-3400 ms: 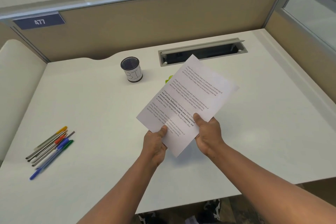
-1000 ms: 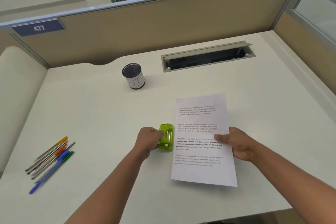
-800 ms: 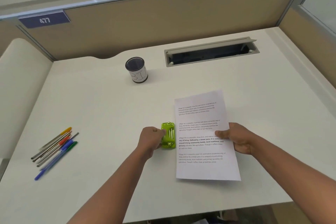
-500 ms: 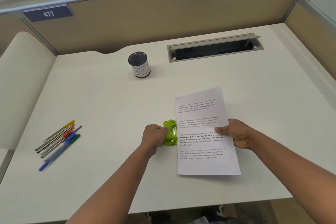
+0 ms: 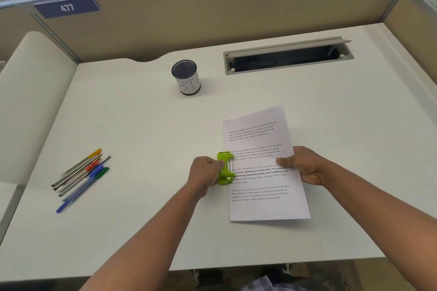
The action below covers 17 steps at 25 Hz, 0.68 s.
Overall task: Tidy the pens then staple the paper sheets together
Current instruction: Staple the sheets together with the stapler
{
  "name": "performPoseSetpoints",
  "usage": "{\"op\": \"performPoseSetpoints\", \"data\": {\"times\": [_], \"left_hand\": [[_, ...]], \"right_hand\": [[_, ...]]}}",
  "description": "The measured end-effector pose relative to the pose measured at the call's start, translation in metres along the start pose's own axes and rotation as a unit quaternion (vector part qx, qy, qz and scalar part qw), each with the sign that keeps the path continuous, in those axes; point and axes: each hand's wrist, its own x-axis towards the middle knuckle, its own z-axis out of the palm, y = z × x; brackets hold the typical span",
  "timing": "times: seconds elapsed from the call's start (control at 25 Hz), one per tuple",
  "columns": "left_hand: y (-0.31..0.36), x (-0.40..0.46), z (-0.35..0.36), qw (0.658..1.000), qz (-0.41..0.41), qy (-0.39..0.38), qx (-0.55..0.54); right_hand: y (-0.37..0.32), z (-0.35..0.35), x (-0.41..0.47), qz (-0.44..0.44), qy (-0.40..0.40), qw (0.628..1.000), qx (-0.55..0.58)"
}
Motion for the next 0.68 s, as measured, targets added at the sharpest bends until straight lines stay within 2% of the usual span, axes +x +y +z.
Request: {"op": "performPoseSetpoints", "data": {"times": [0.68], "left_hand": [[0.0022, -0.0009, -0.0023, 1.0, 0.004, -0.011, 0.011]], "right_hand": [[0.0014, 0.0029, 0.0022, 0.005, -0.002, 1.0, 0.009]]}}
